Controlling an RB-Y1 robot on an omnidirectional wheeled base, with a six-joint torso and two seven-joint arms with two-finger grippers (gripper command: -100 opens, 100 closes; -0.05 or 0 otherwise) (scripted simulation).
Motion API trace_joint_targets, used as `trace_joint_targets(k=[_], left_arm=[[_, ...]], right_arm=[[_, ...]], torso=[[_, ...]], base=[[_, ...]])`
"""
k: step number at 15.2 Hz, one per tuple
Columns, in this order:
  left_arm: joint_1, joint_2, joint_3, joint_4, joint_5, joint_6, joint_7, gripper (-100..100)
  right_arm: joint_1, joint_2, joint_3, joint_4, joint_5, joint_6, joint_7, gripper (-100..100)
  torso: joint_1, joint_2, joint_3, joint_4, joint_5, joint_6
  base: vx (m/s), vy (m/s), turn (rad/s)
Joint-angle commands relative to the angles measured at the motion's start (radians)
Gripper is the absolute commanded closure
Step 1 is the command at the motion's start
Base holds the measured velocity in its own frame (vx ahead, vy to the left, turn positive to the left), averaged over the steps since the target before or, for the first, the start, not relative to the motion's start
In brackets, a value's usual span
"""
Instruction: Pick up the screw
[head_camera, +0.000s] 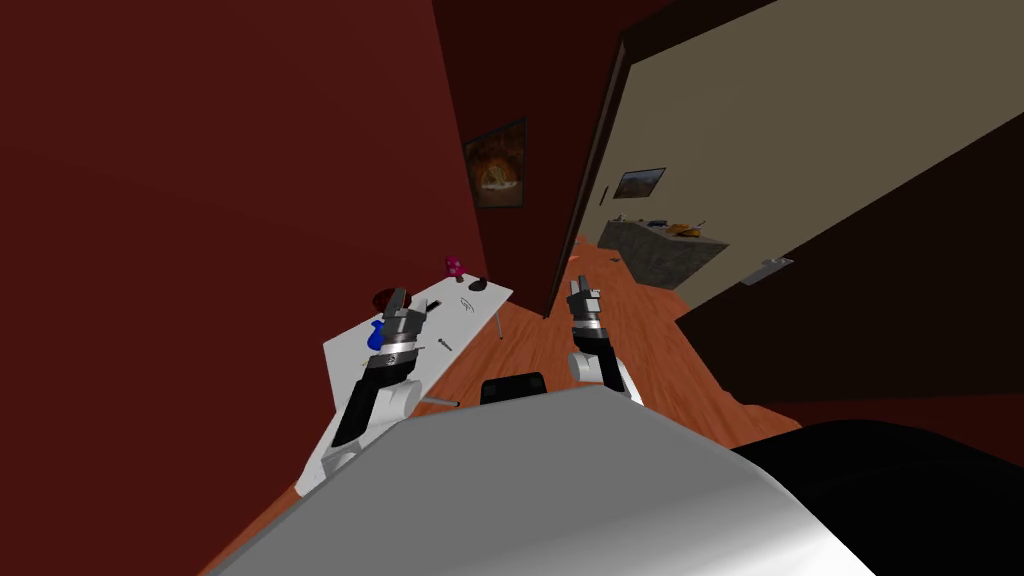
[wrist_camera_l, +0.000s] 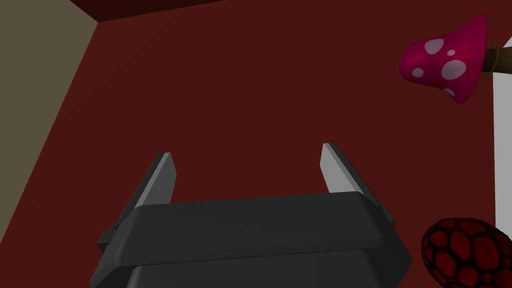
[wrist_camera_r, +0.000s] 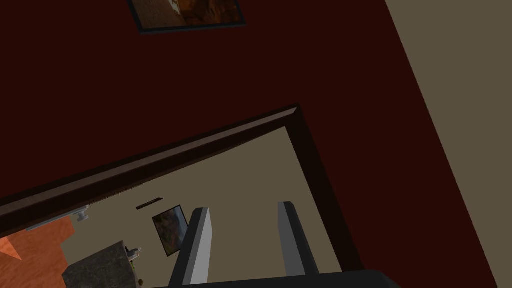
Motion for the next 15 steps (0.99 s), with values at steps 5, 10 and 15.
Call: trace_joint_targets(k=[5,10,15], left_arm=[[-0.021,0.051,-0.004,0.04,0.035,0.122,-0.029,-100],[-0.041,0.098,-0.003,0.08,0.071,0.219,-0.052,-100],[-0.052,0.122,-0.002,0.102,0.089,0.296,-0.064,-100]], right_arm=[[0.0,0.0,0.0,0.0,0.0,0.0,0.0,0],[0.0,0.0,0.0,0.0,0.0,0.0,0.0,0],[0.0,0.0,0.0,0.0,0.0,0.0,0.0,0]], torso=[[0.0,0.0,0.0,0.0,0.0,0.0],[0.0,0.0,0.0,0.0,0.0,0.0],[0.0,0.0,0.0,0.0,0.0,0.0]], base=[[0.003,0.0,-0.036],[0.004,0.001,-0.031],[0.004,0.001,-0.041]])
